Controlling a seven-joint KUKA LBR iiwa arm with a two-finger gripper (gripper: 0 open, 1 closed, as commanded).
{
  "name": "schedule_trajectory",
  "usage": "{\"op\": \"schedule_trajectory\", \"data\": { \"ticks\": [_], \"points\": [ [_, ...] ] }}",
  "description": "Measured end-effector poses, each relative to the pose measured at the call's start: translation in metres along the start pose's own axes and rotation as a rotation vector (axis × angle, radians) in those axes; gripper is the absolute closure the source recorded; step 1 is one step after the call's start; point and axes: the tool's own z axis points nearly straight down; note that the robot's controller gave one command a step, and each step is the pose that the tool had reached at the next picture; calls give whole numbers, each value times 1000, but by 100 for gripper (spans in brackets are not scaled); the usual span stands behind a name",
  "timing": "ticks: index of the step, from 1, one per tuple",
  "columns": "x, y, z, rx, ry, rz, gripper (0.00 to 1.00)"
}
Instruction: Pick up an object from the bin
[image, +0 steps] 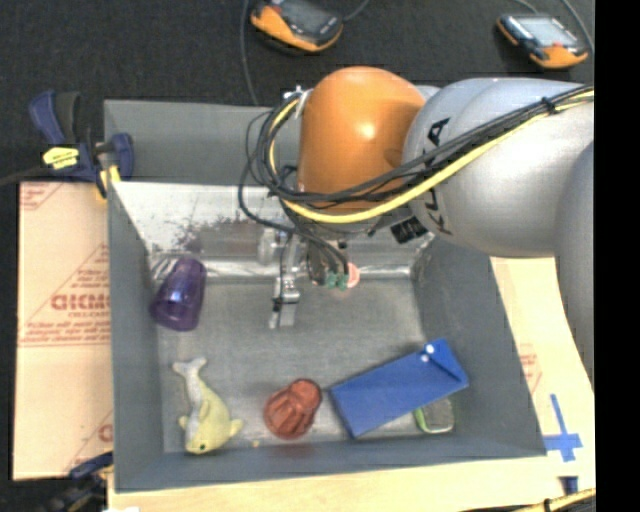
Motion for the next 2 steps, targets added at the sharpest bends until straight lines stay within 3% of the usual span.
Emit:
{"op": "schedule_trajectory", "data": {
  "ticks": [1,2],
  "points": [
    [-1,-1,-3,-1,-6,3,0],
    [8,19,4,0,-6,-59,0]
  ]
}}
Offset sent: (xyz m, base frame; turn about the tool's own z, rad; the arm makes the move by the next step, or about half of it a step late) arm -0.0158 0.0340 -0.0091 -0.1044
